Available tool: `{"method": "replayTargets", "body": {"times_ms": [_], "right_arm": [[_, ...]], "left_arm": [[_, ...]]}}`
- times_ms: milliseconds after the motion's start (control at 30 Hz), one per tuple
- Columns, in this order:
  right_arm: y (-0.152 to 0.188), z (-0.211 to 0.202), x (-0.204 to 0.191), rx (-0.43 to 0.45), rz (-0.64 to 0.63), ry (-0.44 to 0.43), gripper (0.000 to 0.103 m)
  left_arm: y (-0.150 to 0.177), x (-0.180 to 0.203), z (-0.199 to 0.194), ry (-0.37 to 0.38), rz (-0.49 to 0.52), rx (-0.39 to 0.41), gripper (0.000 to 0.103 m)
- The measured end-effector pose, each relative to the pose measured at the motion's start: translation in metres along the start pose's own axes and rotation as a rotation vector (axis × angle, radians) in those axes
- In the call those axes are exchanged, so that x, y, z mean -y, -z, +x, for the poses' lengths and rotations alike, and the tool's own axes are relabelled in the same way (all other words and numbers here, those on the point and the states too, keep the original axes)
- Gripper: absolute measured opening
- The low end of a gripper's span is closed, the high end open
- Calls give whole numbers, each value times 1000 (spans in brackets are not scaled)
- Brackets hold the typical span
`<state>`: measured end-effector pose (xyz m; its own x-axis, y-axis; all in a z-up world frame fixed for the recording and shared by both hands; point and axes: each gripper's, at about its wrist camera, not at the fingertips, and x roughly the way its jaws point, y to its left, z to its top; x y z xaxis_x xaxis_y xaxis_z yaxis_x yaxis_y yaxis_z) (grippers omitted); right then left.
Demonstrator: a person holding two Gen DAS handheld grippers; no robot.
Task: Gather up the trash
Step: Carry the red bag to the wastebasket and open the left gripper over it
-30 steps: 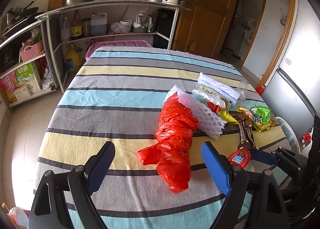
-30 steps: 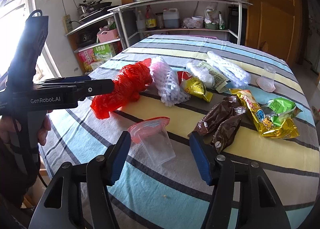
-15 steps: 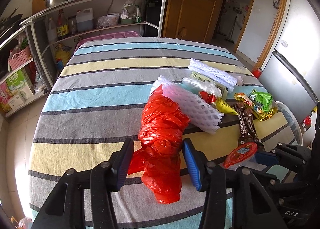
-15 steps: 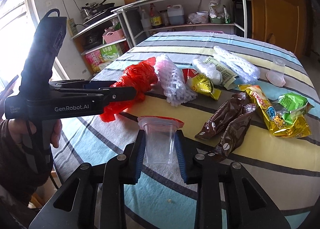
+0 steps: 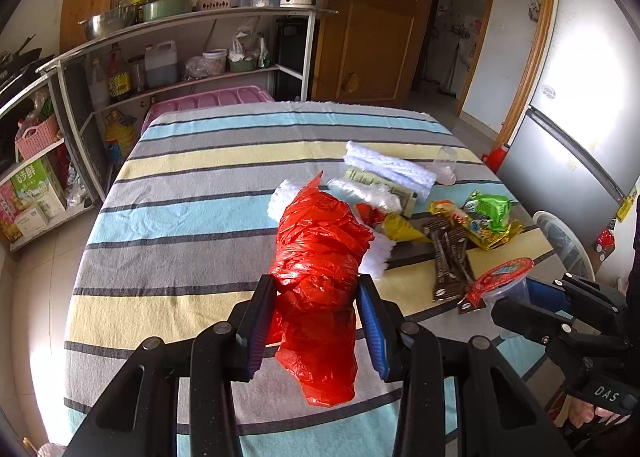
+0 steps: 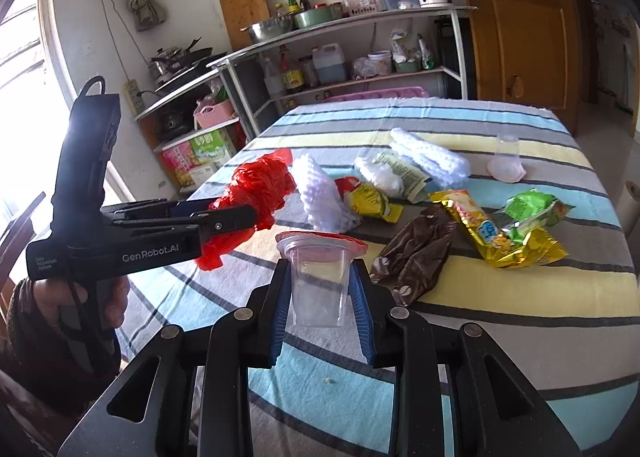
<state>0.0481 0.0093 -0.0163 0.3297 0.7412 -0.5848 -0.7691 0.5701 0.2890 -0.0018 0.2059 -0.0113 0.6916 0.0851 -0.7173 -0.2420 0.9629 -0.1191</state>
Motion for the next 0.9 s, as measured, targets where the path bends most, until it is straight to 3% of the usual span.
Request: {"method": "replayTargets", "body": {"times_ms": [333,600,900], "right_arm": [[8,-87,35,167,131,174,31],[23,-166,93,271,275,446,31],[45,-215,159,290,417,702,31]], "left_arm": [[-31,79,-17,166,151,79,42],[-50,183,0,393,297,82,42],[-45,287,43,573,434,-28,42]]}}
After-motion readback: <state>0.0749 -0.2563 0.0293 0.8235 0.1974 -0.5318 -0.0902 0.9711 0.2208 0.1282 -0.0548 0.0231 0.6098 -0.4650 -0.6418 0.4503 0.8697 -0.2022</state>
